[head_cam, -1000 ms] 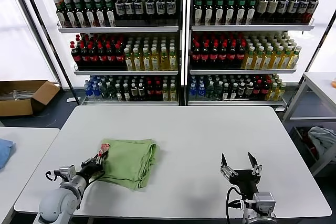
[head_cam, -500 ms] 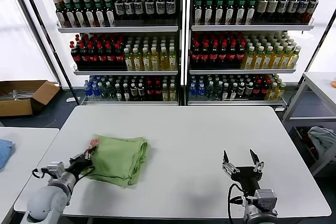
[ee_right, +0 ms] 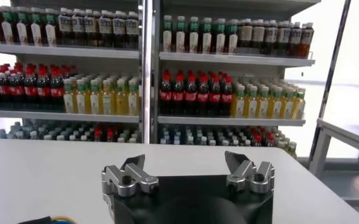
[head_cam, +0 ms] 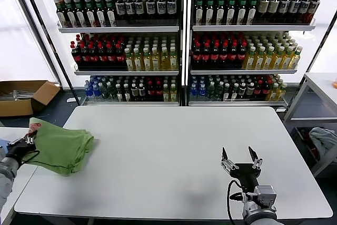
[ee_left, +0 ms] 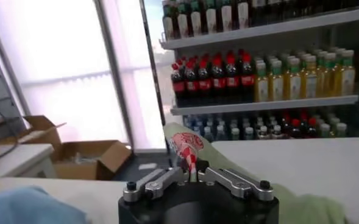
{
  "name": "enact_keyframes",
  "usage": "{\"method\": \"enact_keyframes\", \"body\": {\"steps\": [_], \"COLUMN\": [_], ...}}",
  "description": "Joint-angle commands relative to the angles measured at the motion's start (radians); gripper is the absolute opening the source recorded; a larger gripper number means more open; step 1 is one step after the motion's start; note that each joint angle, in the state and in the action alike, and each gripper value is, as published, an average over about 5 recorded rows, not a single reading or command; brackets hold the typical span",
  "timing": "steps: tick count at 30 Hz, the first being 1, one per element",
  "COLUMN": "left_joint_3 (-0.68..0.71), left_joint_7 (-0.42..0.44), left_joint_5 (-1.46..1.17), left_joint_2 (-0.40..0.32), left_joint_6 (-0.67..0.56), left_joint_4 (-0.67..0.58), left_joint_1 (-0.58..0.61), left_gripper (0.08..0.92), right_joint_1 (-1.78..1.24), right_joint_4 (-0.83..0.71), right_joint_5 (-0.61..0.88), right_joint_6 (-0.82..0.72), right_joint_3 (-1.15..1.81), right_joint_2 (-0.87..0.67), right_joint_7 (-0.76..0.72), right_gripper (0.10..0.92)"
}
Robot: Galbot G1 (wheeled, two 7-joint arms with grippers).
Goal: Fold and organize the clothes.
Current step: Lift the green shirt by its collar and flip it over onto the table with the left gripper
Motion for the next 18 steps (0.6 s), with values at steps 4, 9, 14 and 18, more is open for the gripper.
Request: {"method": "enact_keyframes", "body": {"steps": [4, 9, 14, 18], "left_joint_3": [0.095, 0.294, 0.606, 0.791], "left_joint_7": [-0.03, -0.126, -0.199, -0.218], "left_joint_5": [0.029, 0.028, 0.161, 0.266], "left_joint_2": [-0.028, -0.106, -0.236, -0.334], "left_joint_6": [0.041, 0.106, 0.17, 0.171], "left_joint_4": [-0.226, -0.425, -0.54, -0.431], "left_joint_1": [0.027, 0.017, -0.015, -0.04], "left_gripper": [0.12, 0.12, 0.119, 0.119], "right_joint_1": [-0.013, -0.03, -0.039, -0.064], "right_joint_4": [-0.004, -0.008, -0.012, -0.01], "right_joint_5": [0.001, -0.013, -0.04, -0.078], "right_joint_6": [0.005, 0.006, 0.001, 0.004], "right_joint_3": [0.014, 0.033, 0.038, 0.03], "right_joint_2": [0.006, 0.013, 0.042, 0.075], "right_joint_7": [0.002, 0.005, 0.011, 0.013], "right_gripper": [0.823, 0.823, 0.823, 0.823]}}
